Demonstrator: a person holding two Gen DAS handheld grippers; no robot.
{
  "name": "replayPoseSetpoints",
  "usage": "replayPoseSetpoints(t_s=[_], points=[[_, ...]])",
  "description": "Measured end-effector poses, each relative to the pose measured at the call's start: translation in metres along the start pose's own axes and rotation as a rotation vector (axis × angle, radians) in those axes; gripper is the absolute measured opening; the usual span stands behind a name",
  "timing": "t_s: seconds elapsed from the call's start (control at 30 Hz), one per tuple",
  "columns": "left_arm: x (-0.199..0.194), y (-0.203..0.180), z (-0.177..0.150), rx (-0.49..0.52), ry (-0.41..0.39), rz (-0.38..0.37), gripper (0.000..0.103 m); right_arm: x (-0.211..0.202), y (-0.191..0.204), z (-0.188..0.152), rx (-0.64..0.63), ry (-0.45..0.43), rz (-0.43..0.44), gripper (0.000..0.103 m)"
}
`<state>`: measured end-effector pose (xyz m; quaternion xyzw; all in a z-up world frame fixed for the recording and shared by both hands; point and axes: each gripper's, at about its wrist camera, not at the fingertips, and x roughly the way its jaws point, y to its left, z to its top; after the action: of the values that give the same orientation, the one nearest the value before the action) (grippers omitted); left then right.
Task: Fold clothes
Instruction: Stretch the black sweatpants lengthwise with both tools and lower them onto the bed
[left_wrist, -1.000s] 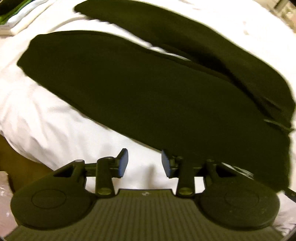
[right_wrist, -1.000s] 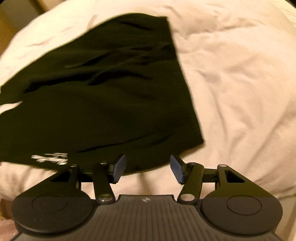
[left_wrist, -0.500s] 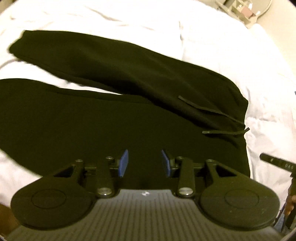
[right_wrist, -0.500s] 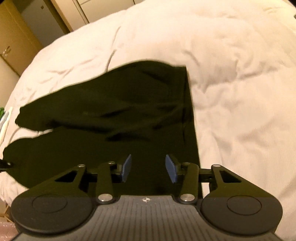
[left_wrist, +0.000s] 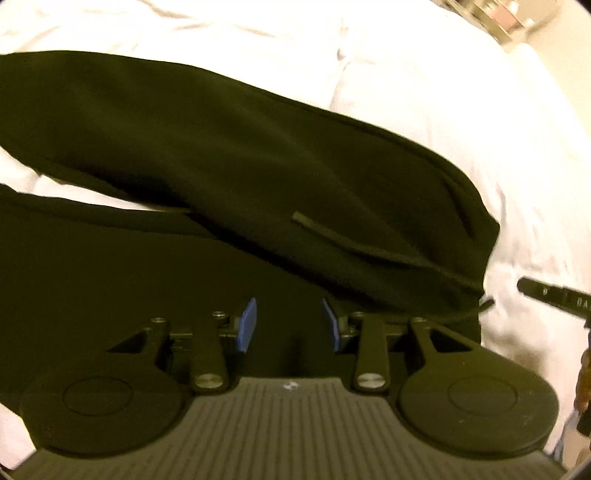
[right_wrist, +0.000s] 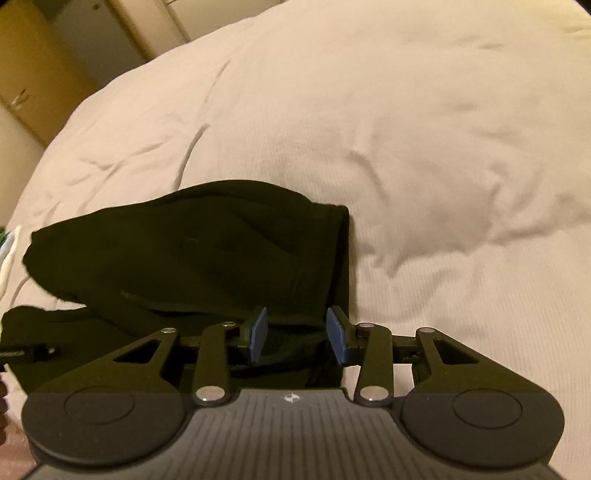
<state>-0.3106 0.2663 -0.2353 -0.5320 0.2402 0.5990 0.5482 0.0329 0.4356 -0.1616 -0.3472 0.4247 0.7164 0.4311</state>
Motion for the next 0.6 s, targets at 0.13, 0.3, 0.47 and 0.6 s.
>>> replayPoseSetpoints(t_s=[0.13,0.3,0.47,0.6], points=[[0.015,-0.032,-0.002,-0.065,-0.073,0.027,0.033,0.029,-0.027,0.021,-0.049,0.062,0.104,0.030],[0.033,-0.070,-0.012,-0.126,-0.127,0.060,0.033,0.056,-0.056,0.044,-0.079,0.083,0.211,0.030],[0.038,-0.092,-0.027,-0.176,-0.133,0.086,0.033,0.084,-0.078,0.055,-0.094,0.072,0.391,0.028],[0.036,-0.096,-0.033,-0.187,-0.129,0.111,0.033,0.091,-0.085,0.063,-0.040,0.038,0.572,0.027]])
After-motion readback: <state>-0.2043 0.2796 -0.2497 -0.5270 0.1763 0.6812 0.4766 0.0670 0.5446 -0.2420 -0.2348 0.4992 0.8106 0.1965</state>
